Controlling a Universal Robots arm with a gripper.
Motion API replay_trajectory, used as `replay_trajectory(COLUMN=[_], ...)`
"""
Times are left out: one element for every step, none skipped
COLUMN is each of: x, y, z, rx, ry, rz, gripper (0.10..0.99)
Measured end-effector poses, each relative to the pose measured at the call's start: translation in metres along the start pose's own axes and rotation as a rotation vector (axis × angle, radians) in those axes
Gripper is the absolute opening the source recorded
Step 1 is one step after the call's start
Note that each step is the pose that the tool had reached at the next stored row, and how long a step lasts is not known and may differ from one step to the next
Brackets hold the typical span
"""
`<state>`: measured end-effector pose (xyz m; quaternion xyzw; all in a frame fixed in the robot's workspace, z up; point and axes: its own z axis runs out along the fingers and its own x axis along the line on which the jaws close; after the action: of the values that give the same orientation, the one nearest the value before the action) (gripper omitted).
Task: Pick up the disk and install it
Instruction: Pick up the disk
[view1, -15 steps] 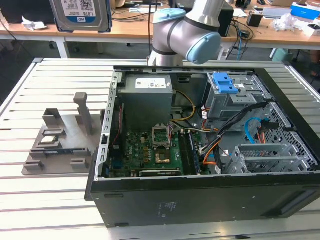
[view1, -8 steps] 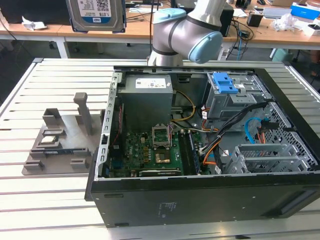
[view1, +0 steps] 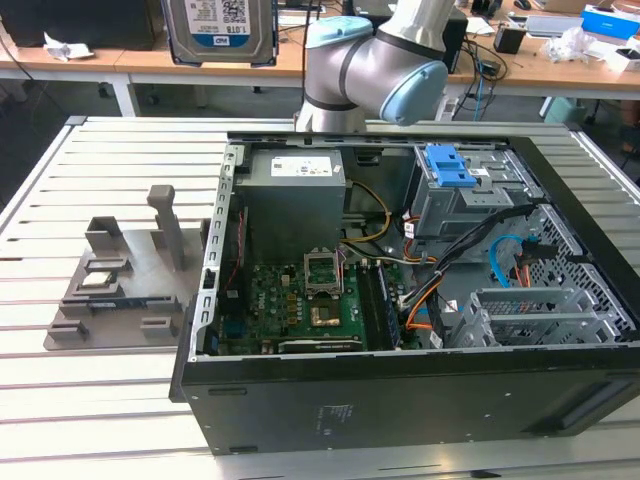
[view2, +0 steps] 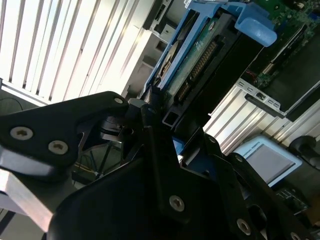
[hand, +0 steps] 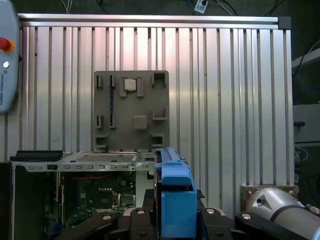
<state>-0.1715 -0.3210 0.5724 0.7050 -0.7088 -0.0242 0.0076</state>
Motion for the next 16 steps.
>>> replay_trajectory(x=[0.0, 0.0, -0.0001, -0.0001, -0.0001, -0.0001, -0.0002, -0.0002, -0.0002, -0.0002, -0.0003, -0.0003, -0.0003, -0.0003, -0.0004, -0.0004], y=[-0.0023, -0.0082, -0.0149, -0.0202, -0.0233, -0.0264, -0.0314, -0.0342, -0.0366, -0.044, -0.0488, -0.0517, -0.0552, -0.0581, -0.0617, -0.0674], z=[-0.0001, -0.0004, -0.0007, -0.0009, -0.001, -0.0012, -0.0014, -0.0015, -0.0016, -0.0019, -0.0022, -0.0023, -0.0025, -0.0026, -0.0028, -0.003], rx=[0.0, 0.0, 0.0, 0.0, 0.0, 0.0, 0.0, 0.0, 0.0, 0.0, 0.0, 0.0, 0.0, 0.0, 0.0, 0.0], ry=[0.0, 0.0, 0.0, 0.0, 0.0, 0.0, -0.0001, 0.0, -0.0001, -0.0001, -0.0001, 0.0, 0.0, 0.0, 0.0, 0.0], rz=[0.0, 0.0, 0.0, 0.0, 0.0, 0.0, 0.0, 0.0, 0.0, 0.0, 0.0, 0.0, 0.0, 0.0, 0.0, 0.0], gripper=[0.369, 0.369, 0.369, 0.369, 0.369, 0.369, 0.369, 0.369, 0.369, 0.369, 0.369, 0.369, 0.369, 0.369, 0.369, 0.369])
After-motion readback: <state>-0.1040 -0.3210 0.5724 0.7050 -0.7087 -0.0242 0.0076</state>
